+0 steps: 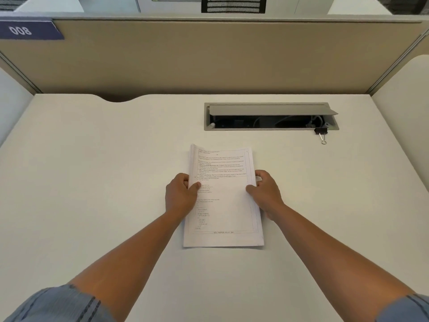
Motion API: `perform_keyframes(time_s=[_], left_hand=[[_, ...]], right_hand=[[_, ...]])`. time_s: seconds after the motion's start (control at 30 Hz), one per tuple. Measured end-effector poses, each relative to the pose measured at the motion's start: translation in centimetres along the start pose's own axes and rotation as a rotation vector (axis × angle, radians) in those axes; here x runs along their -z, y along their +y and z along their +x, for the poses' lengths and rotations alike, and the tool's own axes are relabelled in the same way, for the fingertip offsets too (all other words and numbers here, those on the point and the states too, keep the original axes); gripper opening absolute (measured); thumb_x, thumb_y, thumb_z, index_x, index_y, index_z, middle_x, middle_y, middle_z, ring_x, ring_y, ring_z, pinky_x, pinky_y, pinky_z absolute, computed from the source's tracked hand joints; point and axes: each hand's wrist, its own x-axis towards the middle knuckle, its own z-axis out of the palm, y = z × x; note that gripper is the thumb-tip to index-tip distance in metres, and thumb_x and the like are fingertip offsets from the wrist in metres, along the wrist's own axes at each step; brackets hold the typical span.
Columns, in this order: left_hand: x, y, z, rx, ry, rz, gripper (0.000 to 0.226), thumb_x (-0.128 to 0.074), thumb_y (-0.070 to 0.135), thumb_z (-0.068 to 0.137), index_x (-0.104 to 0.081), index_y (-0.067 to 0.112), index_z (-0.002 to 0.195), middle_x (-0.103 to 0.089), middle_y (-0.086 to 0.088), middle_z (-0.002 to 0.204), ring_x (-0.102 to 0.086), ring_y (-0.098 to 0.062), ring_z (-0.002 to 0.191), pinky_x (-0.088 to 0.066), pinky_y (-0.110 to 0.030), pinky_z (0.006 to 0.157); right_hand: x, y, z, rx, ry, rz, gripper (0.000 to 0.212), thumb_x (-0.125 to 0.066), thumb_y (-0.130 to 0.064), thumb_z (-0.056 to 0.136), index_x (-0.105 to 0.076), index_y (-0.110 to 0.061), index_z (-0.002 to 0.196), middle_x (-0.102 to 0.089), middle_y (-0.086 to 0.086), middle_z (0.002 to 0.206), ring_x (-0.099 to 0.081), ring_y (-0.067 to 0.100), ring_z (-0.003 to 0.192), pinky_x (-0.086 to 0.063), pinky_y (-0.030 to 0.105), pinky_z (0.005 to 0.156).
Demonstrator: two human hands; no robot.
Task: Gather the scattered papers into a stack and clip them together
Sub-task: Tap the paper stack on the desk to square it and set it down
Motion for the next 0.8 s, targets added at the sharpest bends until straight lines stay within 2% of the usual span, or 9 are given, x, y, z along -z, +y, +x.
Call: perform_keyframes(time_s=[0.1, 0.17, 0.3, 0.37, 0.43, 0.5, 0.63, 0.7, 0.8], left_hand=[[-0.1, -0.1, -0.1, -0.021, -0.001, 0.045, 0.019, -0.072, 0.033, 0.091, -0.062, 0.021, 0.102, -0.07, 0.007, 0.091, -0.068, -0.017, 0.084, -0.058, -0.036, 0.077], [-0.1, 0.0, -0.1, -0.042, -0.01, 0.1, 0.027, -0.07, 0.033, 0.093, -0.061, 0.019, 0.114, -0.07, 0.004, 0.101, -0.067, -0.021, 0.09, -0.056, -0.037, 0.081], [-0.1, -0.1, -0.1, -0.085, -0.012, 0.19, 0.06, -0.068, 0.037, 0.094, -0.044, 0.019, 0.146, -0.064, -0.002, 0.125, -0.063, -0.024, 0.11, -0.053, -0.04, 0.091], [-0.1, -0.4, -0.4, -0.126, 0.011, 0.245, 0.066, -0.065, 0.041, 0.095, -0.036, 0.023, 0.152, -0.055, 0.0, 0.135, -0.059, -0.022, 0.117, -0.052, -0.04, 0.091], [0.0, -1.0, -0.7, -0.201, 0.048, 0.367, 0.062, -0.06, 0.046, 0.097, -0.039, 0.027, 0.152, -0.048, 0.001, 0.141, -0.056, -0.023, 0.12, -0.052, -0.04, 0.087], [0.1, -1.8, -0.7, -0.3, 0.078, 0.489, 0.053, -0.057, 0.049, 0.099, -0.051, 0.027, 0.146, -0.048, -0.001, 0.144, -0.054, -0.03, 0.119, -0.05, -0.042, 0.087], [-0.5, -2.9, -0.4, -0.37, 0.064, 0.615, 0.041, -0.047, 0.045, 0.104, -0.059, 0.029, 0.14, -0.045, 0.003, 0.158, -0.043, -0.032, 0.134, -0.035, -0.05, 0.102], [-0.8, -2.9, -0.4, -0.377, 0.037, 0.63, 0.042, -0.04, 0.043, 0.107, -0.054, 0.029, 0.145, -0.042, 0.007, 0.161, -0.035, -0.028, 0.142, -0.025, -0.048, 0.108], [-0.8, -3.0, -0.2, -0.382, 0.005, 0.639, 0.047, -0.032, 0.042, 0.109, -0.045, 0.029, 0.152, -0.035, 0.01, 0.164, -0.025, -0.024, 0.151, -0.015, -0.043, 0.114]], right_hand=[[-0.4, 0.0, -0.5, 0.065, 0.05, -0.136, 0.046, -0.061, -0.021, 0.085, -0.054, -0.034, 0.127, -0.068, -0.015, 0.101, -0.068, 0.015, 0.089, -0.056, 0.038, 0.075], [-0.5, 0.0, -0.7, 0.092, 0.074, -0.221, 0.051, -0.062, -0.023, 0.086, -0.049, -0.032, 0.135, -0.067, -0.014, 0.1, -0.066, 0.017, 0.089, -0.051, 0.034, 0.072], [-0.5, -0.1, -0.8, 0.123, 0.103, -0.358, 0.06, -0.062, -0.028, 0.089, -0.04, -0.024, 0.145, -0.058, -0.006, 0.111, -0.059, 0.02, 0.095, -0.045, 0.034, 0.075], [-0.8, 0.0, -0.8, 0.145, 0.104, -0.443, 0.065, -0.06, -0.031, 0.092, -0.034, -0.026, 0.151, -0.05, -0.001, 0.124, -0.057, 0.022, 0.1, -0.043, 0.032, 0.076], [-1.1, 0.3, -0.7, 0.173, 0.108, -0.524, 0.064, -0.057, -0.032, 0.094, -0.033, -0.028, 0.153, -0.042, 0.001, 0.137, -0.056, 0.025, 0.112, -0.044, 0.033, 0.078], [-1.4, 0.7, -0.6, 0.2, 0.105, -0.582, 0.057, -0.053, -0.03, 0.097, -0.04, -0.028, 0.152, -0.036, -0.002, 0.148, -0.049, 0.026, 0.124, -0.048, 0.035, 0.085], [-1.6, 1.3, -0.7, 0.247, 0.069, -0.692, 0.051, -0.045, -0.028, 0.1, -0.044, -0.027, 0.151, -0.027, -0.006, 0.163, -0.04, 0.027, 0.134, -0.049, 0.04, 0.096], [-1.7, 1.6, -0.8, 0.279, 0.069, -0.746, 0.051, -0.041, -0.029, 0.102, -0.04, -0.027, 0.154, -0.022, -0.007, 0.167, -0.04, 0.029, 0.134, -0.049, 0.041, 0.096], [-1.8, 2.4, -0.9, 0.367, 0.11, -0.844, 0.052, -0.04, -0.026, 0.102, -0.038, -0.022, 0.155, -0.024, -0.004, 0.168, -0.048, 0.032, 0.121, -0.052, 0.041, 0.085]])
